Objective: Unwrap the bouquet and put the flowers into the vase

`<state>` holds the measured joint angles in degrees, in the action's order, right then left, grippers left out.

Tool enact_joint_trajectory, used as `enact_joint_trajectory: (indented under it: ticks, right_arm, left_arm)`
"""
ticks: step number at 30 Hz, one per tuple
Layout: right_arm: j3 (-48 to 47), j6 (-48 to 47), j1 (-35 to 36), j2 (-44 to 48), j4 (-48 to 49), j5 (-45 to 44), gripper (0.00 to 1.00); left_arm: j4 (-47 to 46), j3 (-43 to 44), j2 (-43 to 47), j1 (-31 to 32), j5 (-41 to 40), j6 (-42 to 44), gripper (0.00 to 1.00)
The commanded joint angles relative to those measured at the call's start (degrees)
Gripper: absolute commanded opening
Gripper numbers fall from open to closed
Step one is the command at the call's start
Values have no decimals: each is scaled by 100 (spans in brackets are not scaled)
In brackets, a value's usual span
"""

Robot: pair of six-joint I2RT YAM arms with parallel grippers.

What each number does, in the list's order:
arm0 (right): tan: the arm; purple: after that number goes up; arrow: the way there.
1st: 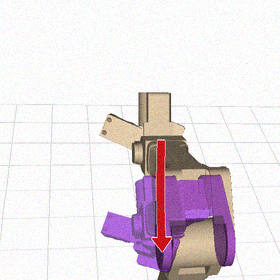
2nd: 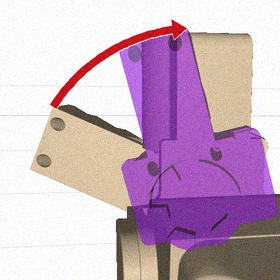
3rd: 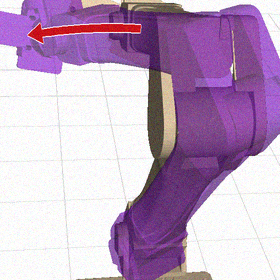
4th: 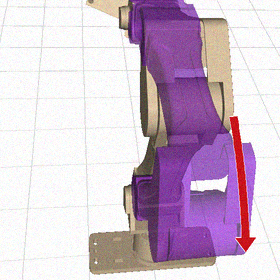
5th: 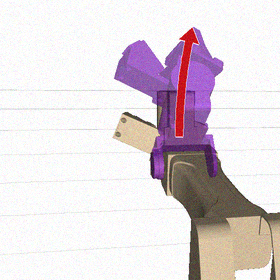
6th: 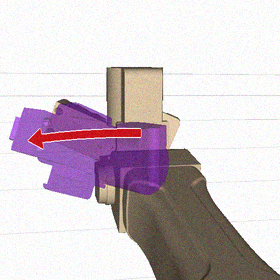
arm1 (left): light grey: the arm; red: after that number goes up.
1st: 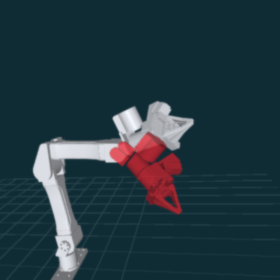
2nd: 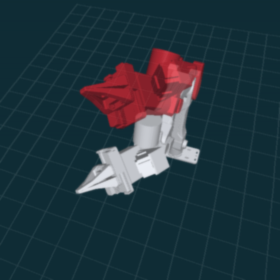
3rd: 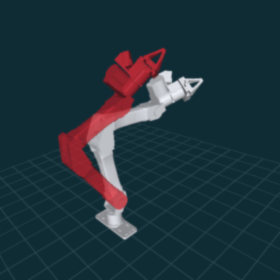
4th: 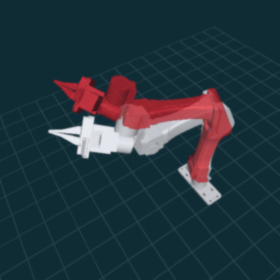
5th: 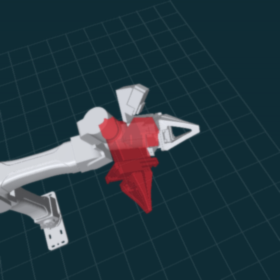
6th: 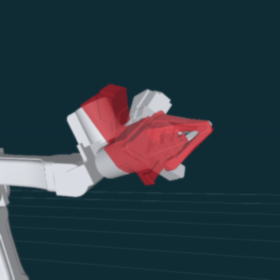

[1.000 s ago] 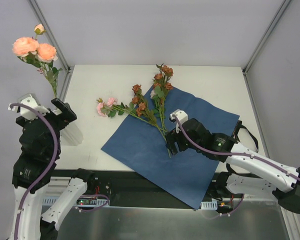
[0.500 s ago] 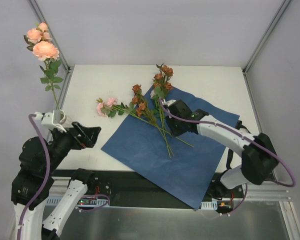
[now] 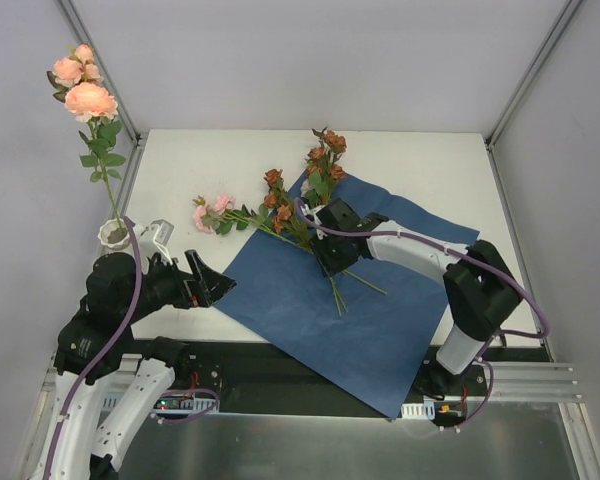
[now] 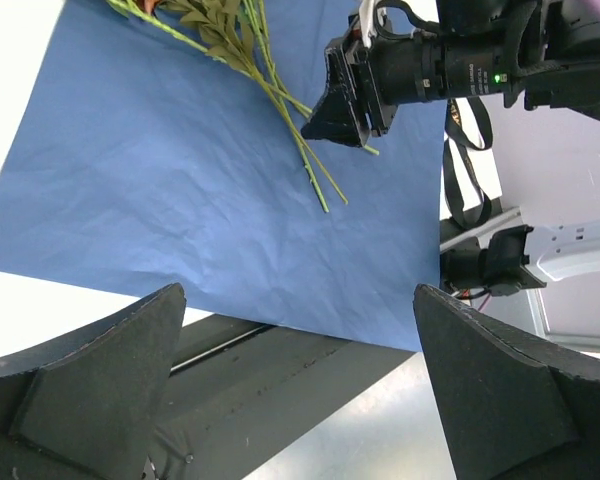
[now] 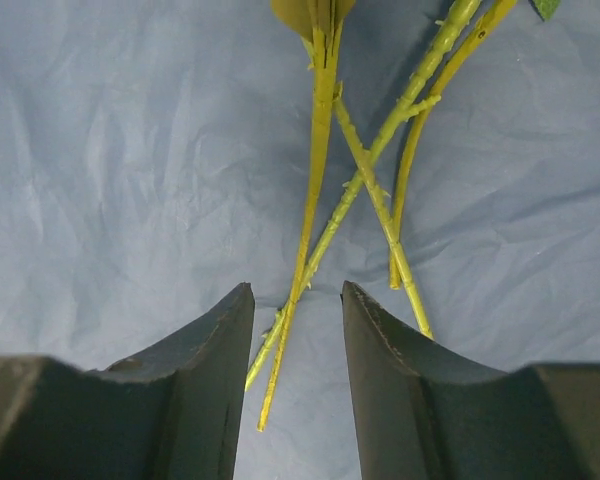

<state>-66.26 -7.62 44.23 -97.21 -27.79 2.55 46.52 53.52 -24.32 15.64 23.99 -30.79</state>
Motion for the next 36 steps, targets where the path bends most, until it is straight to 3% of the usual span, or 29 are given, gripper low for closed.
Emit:
enact_joint_trajectory:
  ticks: [1,10,16,21,36]
  right_arm:
    - [8,-38,-2,-79,213,193,42]
    - [280,76,77,-360,511,431,22]
    - [324,67,130,-483,564,378,17]
    - [394,129,156,-168,547,308,1]
    - [1149,1245,104,2301,871,448,1]
  left_arm:
    - [-143,-131,59,-61,326,-138,97]
    - [-249,-236,32,-61,378,-209,96]
    - [-293,-210,-56,-61,431,-200,95]
    - [-302,-210,-65,-61,440,-226,95]
    - [-906,-280,-135,-61,799,-814,92]
